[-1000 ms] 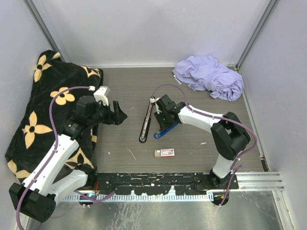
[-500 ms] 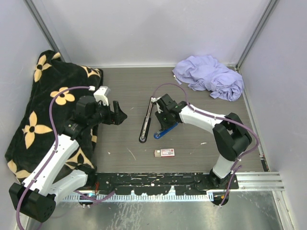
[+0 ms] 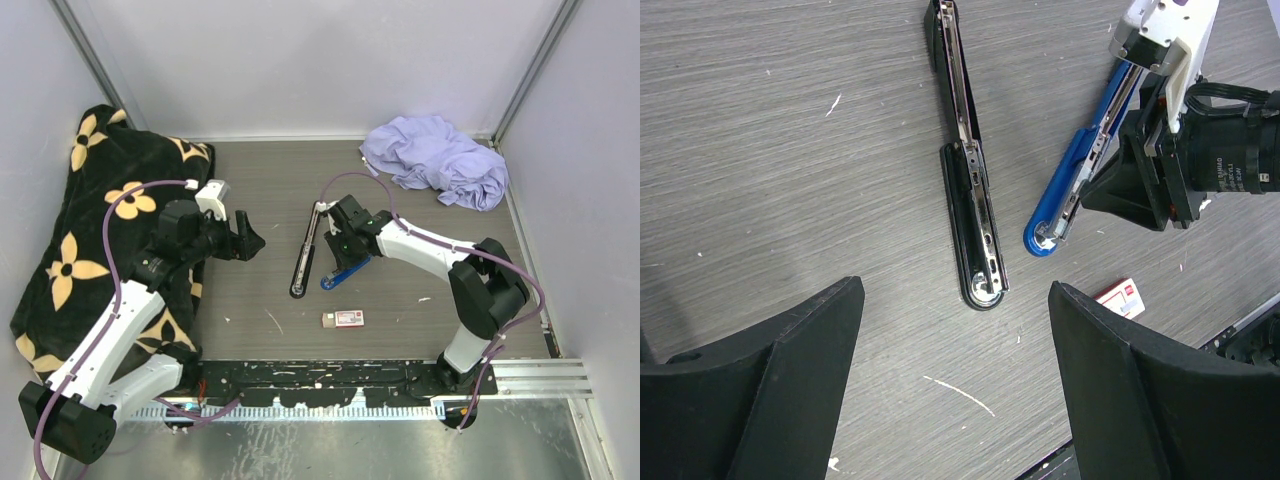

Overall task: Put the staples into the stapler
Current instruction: Install the staple into the stapler.

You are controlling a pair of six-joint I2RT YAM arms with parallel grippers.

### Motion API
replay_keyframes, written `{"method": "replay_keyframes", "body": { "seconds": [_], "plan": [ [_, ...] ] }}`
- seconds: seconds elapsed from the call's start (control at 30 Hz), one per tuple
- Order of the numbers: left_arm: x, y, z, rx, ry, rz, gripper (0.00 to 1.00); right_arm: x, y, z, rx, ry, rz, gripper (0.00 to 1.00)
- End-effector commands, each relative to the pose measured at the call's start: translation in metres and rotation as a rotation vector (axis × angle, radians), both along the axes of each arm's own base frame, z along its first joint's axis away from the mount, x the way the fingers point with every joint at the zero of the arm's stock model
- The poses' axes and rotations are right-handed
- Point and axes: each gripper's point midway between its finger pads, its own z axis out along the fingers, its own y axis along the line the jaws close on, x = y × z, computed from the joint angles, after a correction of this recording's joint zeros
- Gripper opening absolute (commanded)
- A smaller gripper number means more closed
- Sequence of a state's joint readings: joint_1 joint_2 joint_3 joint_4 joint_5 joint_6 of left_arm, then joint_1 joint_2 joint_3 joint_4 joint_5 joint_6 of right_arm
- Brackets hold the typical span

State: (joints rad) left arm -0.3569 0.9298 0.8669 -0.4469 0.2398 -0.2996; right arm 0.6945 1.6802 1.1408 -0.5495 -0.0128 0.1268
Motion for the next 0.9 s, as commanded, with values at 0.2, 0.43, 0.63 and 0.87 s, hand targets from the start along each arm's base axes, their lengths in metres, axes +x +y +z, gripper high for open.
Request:
{"method": "replay_keyframes", "body": {
  "seconds": [0.2, 0.43, 0.63, 0.87],
  "plan": [
    [0.004, -0.002, 0.012, -0.017, -0.042, -0.008, 0.77, 0.01, 0.008, 0.016, 0.038, -0.036, 0.002, 0.27],
    [0.004, -0.001, 0.012, -0.016, -0.041, -0.006, 0.77, 0.01, 0.009, 0.012, 0.036, -0.029, 0.006, 0.27],
    [0.004, -0.001, 0.013, -0.017, -0.044, -0.006, 0.77, 0.009, 0.008, 0.008, 0.028, -0.02, 0.008, 0.27],
    [0.004, -0.002, 0.013, -0.017, -0.043, -0.007, 0.77, 0.009, 0.009, 0.006, 0.025, -0.015, 0.009, 0.27]
  ]
}}
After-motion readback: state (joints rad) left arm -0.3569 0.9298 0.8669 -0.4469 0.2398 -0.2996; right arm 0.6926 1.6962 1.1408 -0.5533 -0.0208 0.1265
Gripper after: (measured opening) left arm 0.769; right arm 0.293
